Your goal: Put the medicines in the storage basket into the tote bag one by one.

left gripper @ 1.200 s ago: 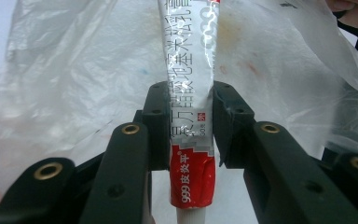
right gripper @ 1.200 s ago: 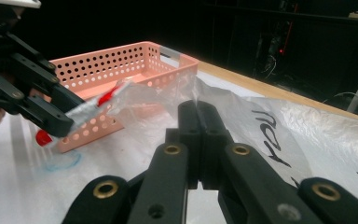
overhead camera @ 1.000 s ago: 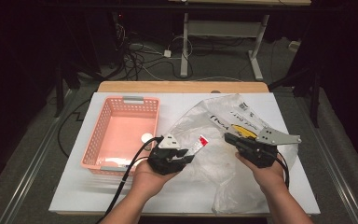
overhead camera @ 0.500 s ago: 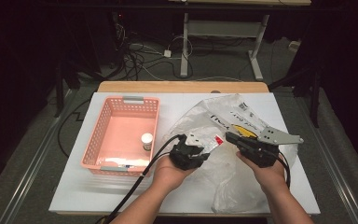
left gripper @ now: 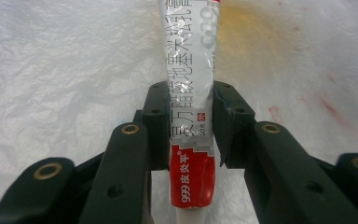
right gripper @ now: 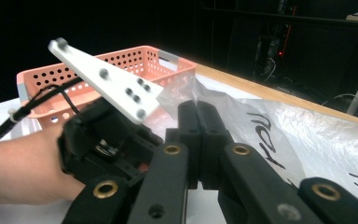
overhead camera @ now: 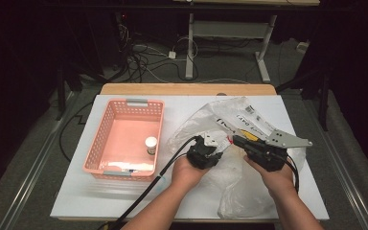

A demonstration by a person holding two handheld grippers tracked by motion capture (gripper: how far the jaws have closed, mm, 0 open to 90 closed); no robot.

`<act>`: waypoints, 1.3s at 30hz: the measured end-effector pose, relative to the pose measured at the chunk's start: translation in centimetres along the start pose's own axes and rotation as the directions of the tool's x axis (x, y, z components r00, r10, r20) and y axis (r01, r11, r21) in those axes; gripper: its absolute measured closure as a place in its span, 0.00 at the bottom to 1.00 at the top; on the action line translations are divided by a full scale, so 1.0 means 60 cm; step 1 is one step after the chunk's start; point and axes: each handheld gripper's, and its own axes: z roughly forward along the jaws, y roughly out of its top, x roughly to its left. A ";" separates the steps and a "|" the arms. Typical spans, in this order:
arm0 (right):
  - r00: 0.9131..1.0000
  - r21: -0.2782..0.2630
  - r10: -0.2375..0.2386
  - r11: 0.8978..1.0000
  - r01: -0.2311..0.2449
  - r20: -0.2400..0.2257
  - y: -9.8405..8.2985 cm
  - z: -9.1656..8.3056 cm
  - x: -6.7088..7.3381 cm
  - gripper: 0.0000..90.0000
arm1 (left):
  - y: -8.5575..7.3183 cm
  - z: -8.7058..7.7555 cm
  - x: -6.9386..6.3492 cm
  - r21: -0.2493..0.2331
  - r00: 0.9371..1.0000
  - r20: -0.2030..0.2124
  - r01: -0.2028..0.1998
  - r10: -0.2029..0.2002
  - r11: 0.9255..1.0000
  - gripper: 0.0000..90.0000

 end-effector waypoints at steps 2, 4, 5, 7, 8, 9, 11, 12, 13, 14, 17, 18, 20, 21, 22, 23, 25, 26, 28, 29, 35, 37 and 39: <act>1.000 0.002 0.004 1.000 -0.004 -0.001 -0.001 0.000 -0.001 1.00 | 0.000 0.007 0.002 -0.010 1.000 0.005 0.010 -0.010 1.000 0.75; 1.000 0.000 0.002 1.000 -0.002 -0.005 -0.002 0.001 -0.002 1.00 | 0.000 0.015 0.001 -0.015 1.000 0.004 0.015 -0.015 1.000 0.75; 1.000 0.003 0.009 1.000 -0.009 -0.004 -0.003 0.001 -0.002 1.00 | 0.001 0.017 0.002 -0.010 1.000 0.002 0.007 -0.007 1.000 0.75; 1.000 0.005 0.010 1.000 -0.010 -0.003 -0.004 0.002 -0.003 1.00 | 0.001 0.020 0.003 -0.011 1.000 0.000 0.001 -0.001 1.000 0.75; 1.000 0.006 0.012 1.000 -0.012 -0.002 -0.004 0.002 -0.003 1.00 | 0.001 0.023 0.003 -0.013 1.000 0.002 0.008 -0.008 1.000 0.75; 1.000 0.007 0.012 1.000 -0.012 -0.001 -0.004 0.002 -0.003 1.00 | 0.001 0.025 0.003 -0.010 1.000 0.005 0.008 -0.008 1.000 0.74; 1.000 0.008 0.011 1.000 -0.011 -0.002 -0.005 0.002 -0.004 1.00 | 0.000 0.025 0.003 -0.018 1.000 0.013 0.009 -0.009 1.000 0.70; 1.000 0.008 0.010 1.000 -0.010 -0.002 -0.005 0.002 -0.004 1.00 | 0.000 0.025 0.001 -0.025 1.000 0.020 0.019 -0.018 1.000 0.66; 1.000 0.009 0.009 1.000 -0.009 -0.001 -0.005 0.002 -0.004 1.00 | 0.000 0.022 0.001 -0.017 1.000 0.026 0.004 -0.004 1.000 0.63; 1.000 0.010 0.009 1.000 -0.009 0.000 -0.005 0.002 -0.004 1.00 | -0.001 0.019 0.000 -0.015 1.000 0.028 -0.004 0.005 1.000 0.63; 1.000 0.007 0.009 1.000 -0.009 0.001 -0.004 0.000 -0.003 1.00 | -0.006 0.007 0.000 -0.028 0.999 0.037 0.017 -0.016 0.999 0.55; 1.000 0.006 0.009 1.000 -0.009 0.001 -0.004 0.000 -0.004 1.00 | -0.009 0.003 -0.001 -0.032 0.998 0.046 0.032 -0.031 0.999 0.53; 1.000 0.007 0.011 1.000 -0.011 0.001 -0.005 -0.001 -0.003 1.00 | -0.016 -0.009 -0.002 -0.033 0.998 0.057 0.033 -0.031 0.999 0.49; 1.000 0.008 0.012 1.000 -0.012 0.000 -0.005 0.000 -0.003 1.00 | -0.020 -0.015 -0.003 -0.039 0.998 0.060 0.032 -0.030 0.999 0.49; 1.000 0.010 0.009 1.000 -0.009 -0.002 -0.005 0.000 -0.002 1.00 | -0.024 -0.021 -0.003 -0.043 0.996 0.076 0.044 -0.040 0.998 0.47; 1.000 0.011 0.007 1.000 -0.007 -0.004 -0.006 0.000 -0.002 1.00 | -0.028 -0.027 -0.003 -0.044 0.994 0.097 0.052 -0.047 0.998 0.45; 1.000 0.012 0.007 1.000 -0.007 -0.007 -0.006 0.001 -0.001 1.00 | -0.037 -0.038 -0.004 -0.046 0.991 0.120 0.059 -0.053 0.997 0.41; 1.000 0.014 0.009 1.000 -0.008 -0.006 -0.006 0.001 -0.001 1.00 | -0.041 -0.044 -0.005 -0.050 0.991 0.128 0.056 -0.049 0.997 0.40; 1.000 0.011 0.007 1.000 -0.006 -0.006 -0.006 0.000 -0.001 1.00 | -0.049 -0.055 -0.011 -0.050 0.991 0.126 0.049 -0.042 0.998 0.36; 1.000 0.011 0.006 1.000 -0.006 -0.005 -0.006 0.000 -0.001 1.00 | -0.052 -0.060 -0.013 -0.046 0.992 0.122 0.046 -0.040 0.998 0.32; 1.000 0.012 0.012 1.000 -0.012 -0.003 -0.007 -0.001 -0.001 1.00 | -0.067 -0.098 -0.023 -0.060 0.987 0.161 0.027 -0.017 0.998 0.20; 1.000 0.013 0.015 1.000 -0.015 -0.001 -0.007 -0.001 -0.001 1.00 | -0.069 -0.111 -0.026 -0.064 0.986 0.167 0.025 -0.014 0.998 0.15; 1.000 0.013 0.016 1.000 -0.016 0.002 -0.007 -0.001 -0.002 1.00 | -0.071 -0.124 -0.028 -0.070 0.987 0.159 0.023 -0.011 0.997 0.09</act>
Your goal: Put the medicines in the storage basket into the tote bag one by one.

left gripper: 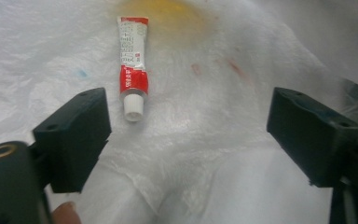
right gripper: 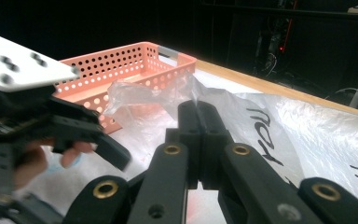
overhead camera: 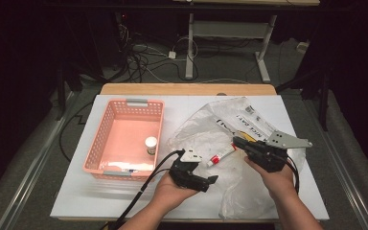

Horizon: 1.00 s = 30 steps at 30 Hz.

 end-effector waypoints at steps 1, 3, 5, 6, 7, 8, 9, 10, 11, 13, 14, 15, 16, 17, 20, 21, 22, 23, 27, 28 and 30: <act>1.000 0.001 -0.001 1.000 0.001 -0.001 0.000 0.000 0.000 1.00 | 0.000 -0.006 -0.001 0.003 1.000 -0.003 -0.001 0.001 1.000 0.06; 1.000 0.002 -0.001 1.000 0.001 0.000 0.000 0.000 0.000 1.00 | -0.002 -0.017 -0.003 0.011 1.000 -0.006 -0.007 0.007 1.000 0.00; 1.000 0.001 -0.004 1.000 0.004 0.000 0.000 -0.001 0.001 1.00 | -0.006 -0.029 -0.005 0.005 1.000 -0.018 -0.018 0.018 1.000 0.00; 1.000 0.001 -0.005 1.000 0.005 0.002 0.000 -0.001 0.001 1.00 | -0.008 -0.035 -0.006 0.000 0.999 -0.027 -0.021 0.021 1.000 0.00; 1.000 0.000 -0.005 1.000 0.005 0.004 0.000 -0.001 0.001 1.00 | -0.011 -0.043 -0.005 -0.006 0.999 -0.031 -0.021 0.020 1.000 0.00; 1.000 0.000 -0.004 1.000 0.004 0.005 0.000 -0.002 0.001 1.00 | -0.013 -0.048 -0.003 -0.010 1.000 -0.028 -0.015 0.015 1.000 0.00; 1.000 0.000 -0.005 1.000 0.005 0.006 0.001 -0.002 0.001 1.00 | -0.015 -0.053 -0.001 -0.016 1.000 -0.025 -0.006 0.006 1.000 0.00; 1.000 -0.001 -0.008 1.000 0.008 0.007 0.001 -0.003 0.002 1.00 | -0.017 -0.059 0.001 -0.017 1.000 -0.026 -0.002 0.001 1.000 0.00; 1.000 -0.002 -0.011 1.000 0.011 0.008 0.002 -0.003 0.002 1.00 | -0.019 -0.064 0.002 -0.015 1.000 -0.030 -0.001 0.001 1.000 0.00; 1.000 -0.004 -0.015 1.000 0.015 0.009 0.004 -0.005 0.002 1.00 | -0.021 -0.072 0.003 -0.009 0.999 -0.040 -0.009 0.009 1.000 0.00; 1.000 -0.006 -0.015 1.000 0.015 0.009 0.004 -0.005 0.002 1.00 | -0.021 -0.077 0.004 -0.003 0.999 -0.050 -0.011 0.011 1.000 0.00; 1.000 -0.005 -0.014 1.000 0.014 0.009 0.005 -0.005 0.002 1.00 | -0.021 -0.083 0.004 -0.011 0.999 -0.044 -0.001 0.000 1.000 0.00; 1.000 -0.006 -0.014 1.000 0.014 0.009 0.004 -0.006 0.002 1.00 | -0.021 -0.090 0.004 -0.015 0.999 -0.047 -0.001 0.000 1.000 0.00; 1.000 -0.006 -0.016 1.000 0.016 0.009 0.004 -0.006 0.003 1.00 | -0.020 -0.096 0.004 -0.016 0.998 -0.059 -0.001 0.000 1.000 0.00; 1.000 -0.004 -0.014 1.000 0.014 0.003 0.003 -0.005 0.002 1.00 | -0.020 -0.114 0.012 -0.029 0.997 -0.074 0.022 -0.024 0.999 0.00; 1.000 -0.003 -0.013 1.000 0.013 0.002 0.003 -0.005 0.002 1.00 | -0.021 -0.120 0.015 -0.033 0.996 -0.083 0.025 -0.028 0.999 0.00; 1.000 -0.003 -0.013 1.000 0.013 0.001 0.002 -0.005 0.002 1.00 | -0.021 -0.126 0.020 -0.038 0.995 -0.092 0.031 -0.034 0.999 0.00; 1.000 -0.003 -0.009 1.000 0.009 0.000 0.002 -0.004 0.002 1.00 | -0.022 -0.131 0.024 -0.044 0.994 -0.097 0.039 -0.043 0.998 0.00; 1.000 -0.002 -0.010 1.000 0.010 0.000 0.001 -0.003 0.001 1.00 | -0.027 -0.153 0.046 -0.050 0.986 -0.158 0.048 -0.056 0.998 0.00; 1.000 -0.003 -0.009 1.000 0.009 0.002 0.003 -0.004 0.001 1.00 | -0.029 -0.158 0.051 -0.057 0.984 -0.164 0.054 -0.063 0.997 0.00; 1.000 -0.008 -0.011 1.000 0.011 0.002 0.004 -0.007 0.001 1.00 | -0.032 -0.168 0.062 -0.064 0.981 -0.175 0.067 -0.078 0.996 0.00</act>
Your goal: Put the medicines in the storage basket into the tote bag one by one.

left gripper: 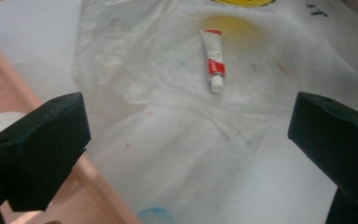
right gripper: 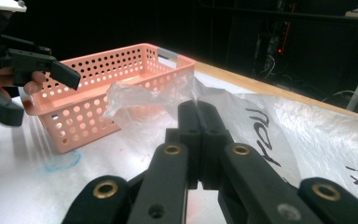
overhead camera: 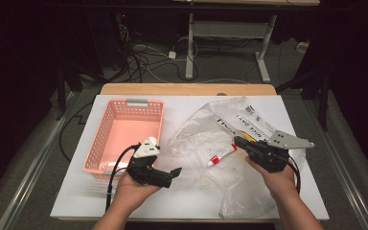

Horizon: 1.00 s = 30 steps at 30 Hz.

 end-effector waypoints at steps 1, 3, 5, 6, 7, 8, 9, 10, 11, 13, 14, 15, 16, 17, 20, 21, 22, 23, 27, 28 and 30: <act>1.000 -0.003 -0.002 1.000 0.002 0.001 0.001 -0.001 0.000 1.00 | -0.001 -0.004 0.007 -0.002 1.000 -0.007 0.011 -0.011 1.000 0.00; 1.000 -0.002 -0.001 1.000 0.001 0.003 0.000 -0.002 -0.001 1.00 | -0.003 -0.014 0.019 -0.016 0.999 -0.026 0.028 -0.029 0.999 0.00; 1.000 0.000 0.001 1.000 -0.001 0.004 -0.001 -0.001 -0.001 1.00 | -0.006 -0.023 0.029 -0.019 0.998 -0.052 0.037 -0.038 0.999 0.00; 1.000 0.001 0.000 1.000 0.000 0.002 -0.001 0.000 -0.001 1.00 | -0.007 -0.027 0.034 -0.021 0.997 -0.066 0.041 -0.042 0.999 0.00; 1.000 0.002 0.001 1.000 -0.001 0.002 -0.001 0.000 0.000 1.00 | -0.008 -0.033 0.041 -0.024 0.995 -0.081 0.048 -0.049 0.999 0.00; 1.000 0.003 0.000 1.000 0.000 0.001 -0.001 0.000 0.001 1.00 | -0.009 -0.036 0.044 -0.028 0.994 -0.090 0.054 -0.056 0.998 0.00; 1.000 0.003 -0.002 1.000 0.002 0.000 -0.001 0.001 0.001 1.00 | -0.011 -0.040 0.050 -0.033 0.993 -0.099 0.061 -0.064 0.998 0.00; 1.000 0.003 -0.003 1.000 0.003 -0.002 -0.001 0.001 0.001 1.00 | -0.012 -0.045 0.056 -0.038 0.992 -0.106 0.070 -0.074 0.997 0.00; 1.000 0.003 -0.004 1.000 0.004 -0.003 -0.001 0.001 0.001 1.00 | -0.014 -0.049 0.061 -0.046 0.990 -0.114 0.079 -0.083 0.996 0.00; 1.000 0.004 0.000 1.000 0.000 -0.003 -0.002 0.003 0.001 1.00 | -0.017 -0.058 0.073 -0.058 0.987 -0.125 0.098 -0.105 0.993 0.00; 1.000 0.005 0.000 1.000 0.000 -0.004 -0.002 0.003 0.000 1.00 | -0.019 -0.061 0.079 -0.063 0.985 -0.131 0.108 -0.115 0.992 0.00; 1.000 0.005 0.002 1.000 -0.002 -0.005 -0.003 0.003 0.000 1.00 | -0.021 -0.064 0.084 -0.066 0.983 -0.135 0.116 -0.124 0.991 0.00; 1.000 0.006 0.004 1.000 -0.004 -0.005 -0.003 0.004 -0.001 1.00 | -0.023 -0.067 0.089 -0.066 0.982 -0.140 0.120 -0.129 0.990 0.00; 1.000 0.008 0.006 1.000 -0.006 -0.005 -0.003 0.004 -0.001 1.00 | -0.025 -0.069 0.093 -0.067 0.980 -0.150 0.124 -0.133 0.990 0.00; 1.000 0.008 0.004 1.000 -0.004 -0.001 -0.003 0.005 -0.002 1.00 | -0.029 -0.075 0.106 -0.073 0.975 -0.168 0.138 -0.149 0.988 0.00; 1.000 0.009 0.005 1.000 -0.005 0.000 -0.003 0.004 -0.002 1.00 | -0.030 -0.077 0.109 -0.077 0.973 -0.169 0.143 -0.154 0.987 0.00; 1.000 0.006 0.003 1.000 -0.003 -0.001 -0.003 0.004 -0.002 1.00 | -0.031 -0.078 0.112 -0.079 0.972 -0.171 0.147 -0.159 0.986 0.00; 1.000 0.005 0.002 1.000 -0.002 -0.001 -0.002 0.004 -0.001 1.00 | -0.031 -0.078 0.114 -0.082 0.972 -0.170 0.150 -0.163 0.985 0.00; 1.000 0.007 0.004 1.000 -0.004 0.002 -0.003 0.003 -0.002 1.00 | -0.024 -0.073 0.117 -0.078 0.972 -0.171 0.148 -0.159 0.986 0.00; 1.000 0.008 0.004 1.000 -0.004 0.002 -0.004 0.004 -0.002 1.00 | -0.021 -0.072 0.117 -0.080 0.974 -0.167 0.145 -0.156 0.986 0.00; 1.000 0.009 0.004 1.000 -0.004 0.002 -0.003 0.004 -0.002 1.00 | -0.013 -0.072 0.121 -0.091 0.975 -0.161 0.143 -0.156 0.986 0.03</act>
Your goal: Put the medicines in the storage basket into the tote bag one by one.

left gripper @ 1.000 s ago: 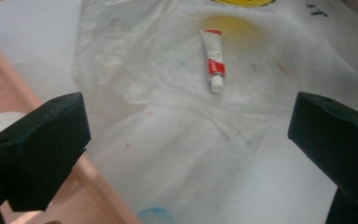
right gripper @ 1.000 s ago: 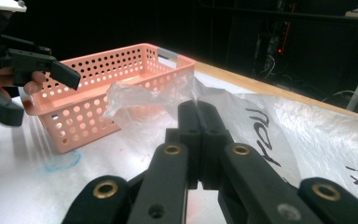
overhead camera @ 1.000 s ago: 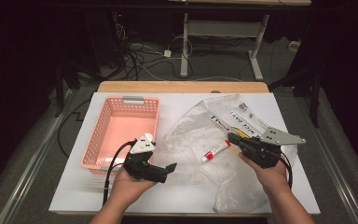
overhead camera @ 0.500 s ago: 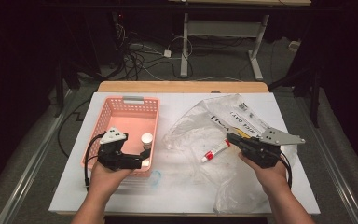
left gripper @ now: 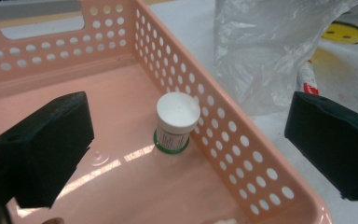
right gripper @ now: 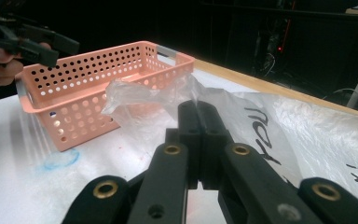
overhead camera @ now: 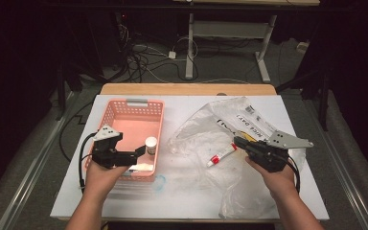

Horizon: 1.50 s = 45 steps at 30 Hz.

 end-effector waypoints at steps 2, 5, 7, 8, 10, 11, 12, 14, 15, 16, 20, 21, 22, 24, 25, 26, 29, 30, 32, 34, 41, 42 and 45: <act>1.000 0.000 -0.001 1.000 0.001 -0.001 0.000 0.000 0.000 1.00 | 0.008 0.004 0.004 -0.006 1.000 0.002 0.009 -0.009 1.000 0.06; 1.000 0.000 -0.001 1.000 0.001 -0.001 0.000 0.002 -0.001 1.00 | 0.023 0.015 0.011 0.026 1.000 -0.001 0.000 0.000 1.000 0.10; 1.000 0.002 0.000 1.000 0.000 -0.001 0.000 0.002 0.000 1.00 | 0.030 0.022 0.017 0.036 1.000 0.001 0.012 -0.012 0.999 0.12; 1.000 0.000 -0.003 1.000 0.003 -0.001 0.001 0.001 0.000 1.00 | 0.034 0.027 0.022 0.043 1.000 0.000 0.015 -0.015 0.999 0.13; 1.000 0.000 -0.006 1.000 0.006 -0.003 0.002 0.001 0.001 1.00 | 0.039 0.037 0.028 0.065 1.000 -0.010 0.012 -0.011 0.998 0.15; 1.000 -0.002 -0.005 1.000 0.005 -0.002 0.002 0.001 0.001 1.00 | 0.042 0.042 0.030 0.076 1.000 -0.007 0.010 -0.010 0.997 0.15; 1.000 -0.002 -0.004 1.000 0.004 -0.002 0.002 0.001 0.001 1.00 | 0.043 0.048 0.032 0.081 1.000 -0.007 0.012 -0.012 0.997 0.16; 1.000 0.000 -0.006 1.000 0.006 -0.002 0.002 0.001 0.001 1.00 | 0.044 0.061 0.038 0.101 1.000 -0.004 0.015 -0.015 0.995 0.16; 1.000 0.001 -0.005 1.000 0.005 -0.002 0.002 0.002 0.001 1.00 | 0.044 0.065 0.040 0.110 1.000 -0.002 0.019 -0.019 0.994 0.16; 1.000 0.000 -0.005 1.000 0.005 -0.002 0.002 0.002 0.001 1.00 | 0.043 0.071 0.042 0.124 1.000 -0.004 0.021 -0.020 0.992 0.16; 1.000 -0.001 -0.005 1.000 0.005 -0.002 0.002 0.001 0.001 1.00 | 0.040 0.088 0.048 0.162 1.000 -0.001 0.018 -0.018 0.987 0.20; 1.000 -0.001 -0.006 1.000 0.006 -0.002 0.002 0.001 0.001 1.00 | 0.041 0.091 0.047 0.166 1.000 0.002 0.018 -0.018 0.986 0.23; 1.000 -0.001 -0.008 1.000 0.008 -0.001 0.002 0.001 0.001 1.00 | 0.042 0.094 0.047 0.176 1.000 0.005 0.016 -0.017 0.984 0.24; 1.000 0.001 -0.008 1.000 0.008 -0.004 0.002 0.001 0.001 1.00 | 0.043 0.099 0.047 0.198 1.000 0.007 0.012 -0.014 0.980 0.26; 1.000 0.000 -0.006 1.000 0.006 -0.003 0.002 0.001 0.001 1.00 | 0.044 0.102 0.047 0.202 1.000 0.007 0.012 -0.014 0.979 0.26; 1.000 0.000 -0.005 1.000 0.005 -0.002 0.002 0.001 0.001 1.00 | 0.045 0.103 0.047 0.212 1.000 0.009 0.014 -0.017 0.977 0.26; 1.000 -0.003 -0.004 1.000 0.004 0.001 0.003 -0.001 0.002 1.00 | 0.046 0.107 0.044 0.225 1.000 0.014 0.009 -0.012 0.974 0.30; 1.000 -0.006 -0.003 1.000 0.003 0.000 0.003 -0.001 0.002 1.00 | 0.046 0.108 0.044 0.231 1.000 0.006 0.009 -0.011 0.973 0.32; 1.000 -0.007 -0.002 1.000 0.002 -0.002 0.004 -0.002 0.002 1.00 | 0.045 0.108 0.044 0.236 1.000 0.011 0.005 -0.008 0.972 0.37; 1.000 -0.006 -0.003 1.000 0.003 -0.004 0.004 0.000 0.002 1.00 | 0.045 0.111 0.042 0.245 1.000 0.015 -0.005 0.001 0.969 0.40; 1.000 -0.003 0.002 1.000 -0.002 -0.004 0.004 0.001 0.002 1.00 | 0.046 0.111 0.042 0.282 0.998 0.066 -0.023 0.004 0.959 0.46; 1.000 -0.004 0.001 1.000 -0.001 -0.004 0.004 0.001 0.002 1.00 | 0.046 0.110 0.042 0.281 0.998 0.070 -0.021 0.002 0.959 0.47; 1.000 -0.005 0.002 1.000 -0.002 -0.003 0.004 0.000 0.002 1.00 | 0.044 0.114 0.040 0.299 0.997 0.082 -0.034 0.010 0.954 0.47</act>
